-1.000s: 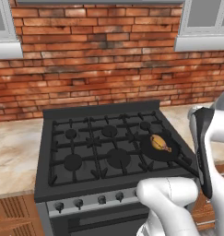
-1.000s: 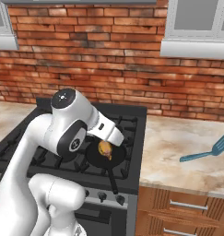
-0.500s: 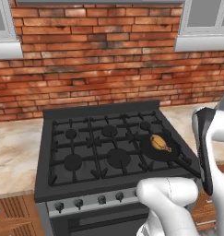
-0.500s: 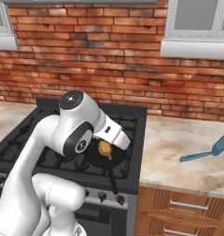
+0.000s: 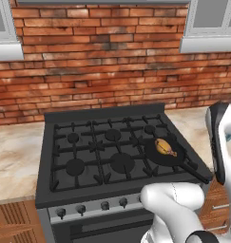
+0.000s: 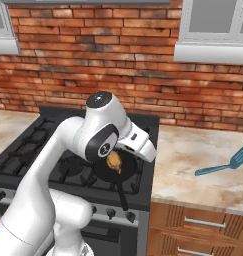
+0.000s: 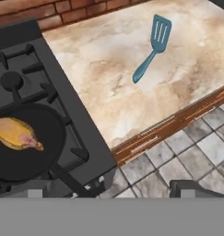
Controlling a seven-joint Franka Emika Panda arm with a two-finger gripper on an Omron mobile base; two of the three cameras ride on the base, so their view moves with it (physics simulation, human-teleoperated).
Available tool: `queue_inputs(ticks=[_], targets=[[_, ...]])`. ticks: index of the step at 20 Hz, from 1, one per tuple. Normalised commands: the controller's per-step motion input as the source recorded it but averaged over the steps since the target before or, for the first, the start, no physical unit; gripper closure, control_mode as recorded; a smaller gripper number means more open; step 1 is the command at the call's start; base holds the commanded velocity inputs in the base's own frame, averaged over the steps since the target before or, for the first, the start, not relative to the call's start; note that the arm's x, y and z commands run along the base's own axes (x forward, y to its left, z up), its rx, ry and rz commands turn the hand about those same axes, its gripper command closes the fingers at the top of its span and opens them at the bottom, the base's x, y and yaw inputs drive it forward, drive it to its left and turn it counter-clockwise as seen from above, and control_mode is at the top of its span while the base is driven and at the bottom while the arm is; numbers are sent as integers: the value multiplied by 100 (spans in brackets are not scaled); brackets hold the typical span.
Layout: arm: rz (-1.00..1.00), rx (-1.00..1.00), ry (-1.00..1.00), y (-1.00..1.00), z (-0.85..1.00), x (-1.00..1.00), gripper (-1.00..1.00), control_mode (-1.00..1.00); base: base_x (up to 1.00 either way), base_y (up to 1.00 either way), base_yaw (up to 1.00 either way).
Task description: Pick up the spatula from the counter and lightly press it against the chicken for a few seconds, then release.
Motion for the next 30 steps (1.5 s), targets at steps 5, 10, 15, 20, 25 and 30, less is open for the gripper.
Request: queue_inputs(ticks=[5,10,15,20,25,30], targets=[[0,6,5,-29,-4,0,-100,-100,0,0,0],[0,7,3,-32,-6,0,-100,-100,0,0,0],[0,7,2,-32,-3,2,-100,-100,0,0,0],[0,7,4,-24,-12,6,-100,-100,0,0,0],[0,1,3,-7,-21,9,-100,-100,0,0,0],[0,0,0,-18,-29,6,-100,-100,0,0,0]])
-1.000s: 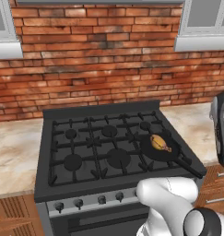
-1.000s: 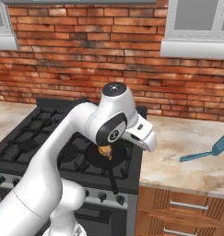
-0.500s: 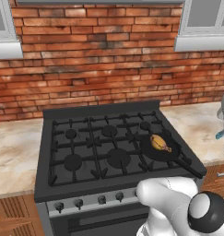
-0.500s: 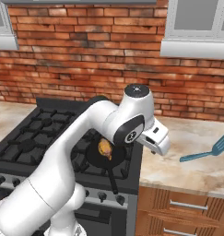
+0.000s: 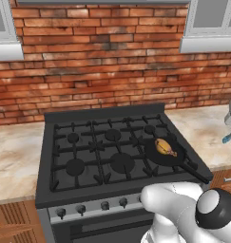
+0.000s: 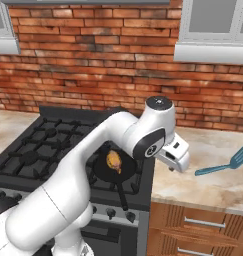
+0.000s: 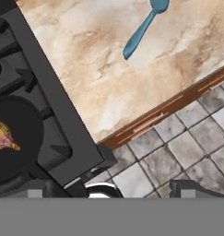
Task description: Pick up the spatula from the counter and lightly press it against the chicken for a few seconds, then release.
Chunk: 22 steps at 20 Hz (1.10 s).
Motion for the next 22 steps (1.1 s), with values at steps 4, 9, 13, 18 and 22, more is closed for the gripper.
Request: queue_inputs(ticks=[4,9,13,18,22], targets=[[0,0,0,-21,-34,6,-100,-100,0,0,0],[0,0,0,-13,-11,13,-100,-100,0,0,0],[-2,0,0,-18,0,21,-100,-100,0,0,0],[-5,0,0,-22,0,12,-100,-100,0,0,0],[-10,0,-3,-19,-8,2,-100,-100,0,0,0]])
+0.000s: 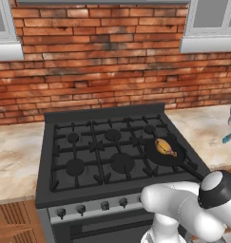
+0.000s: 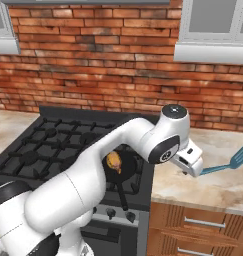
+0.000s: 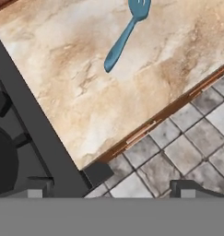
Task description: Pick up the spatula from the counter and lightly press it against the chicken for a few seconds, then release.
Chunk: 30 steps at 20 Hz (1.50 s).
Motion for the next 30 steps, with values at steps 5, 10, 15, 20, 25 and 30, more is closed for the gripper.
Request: queue_inputs(ticks=[5,10,15,20,25,30], targets=[[-11,0,-6,-6,-17,3,-100,-100,0,0,0],[-12,0,-10,0,-23,5,-100,-100,0,0,0],[-13,-2,-5,0,-18,11,-100,-100,0,0,0],[-11,-7,0,0,-1,23,-100,-100,0,0,0],[-9,-6,0,0,-2,24,-100,-100,0,0,0],[-8,-3,0,-2,-11,27,-100,-100,0,0,0]])
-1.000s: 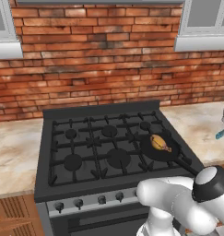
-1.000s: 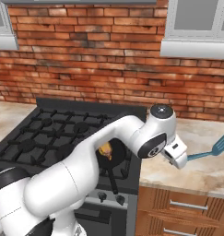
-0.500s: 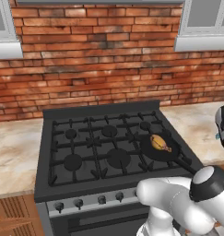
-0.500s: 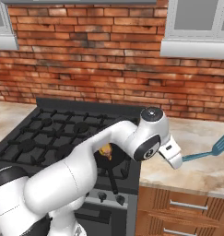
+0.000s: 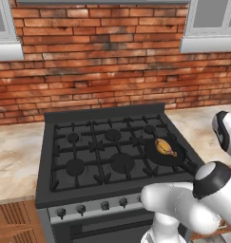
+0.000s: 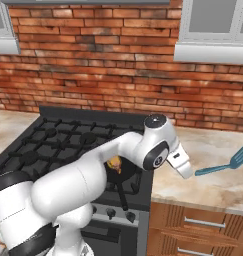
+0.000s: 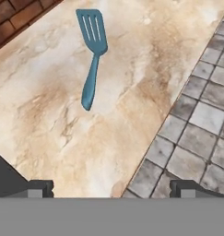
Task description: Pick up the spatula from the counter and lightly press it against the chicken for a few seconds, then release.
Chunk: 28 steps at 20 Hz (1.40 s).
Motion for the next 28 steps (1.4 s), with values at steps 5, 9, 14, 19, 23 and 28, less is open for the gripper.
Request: queue_inputs(ticks=[5,9,14,19,23,28], targets=[[-6,0,0,-11,-11,28,-100,-100,0,0,0],[-4,0,0,-22,-9,30,-100,-100,0,0,0],[-3,0,0,-36,-4,24,-100,-100,0,0,0],[-1,2,0,-29,-9,8,-100,-100,0,0,0],[0,3,-6,-3,-14,-44,-100,-100,0,0,0],[1,0,-5,0,-8,-16,-100,-100,0,0,0]])
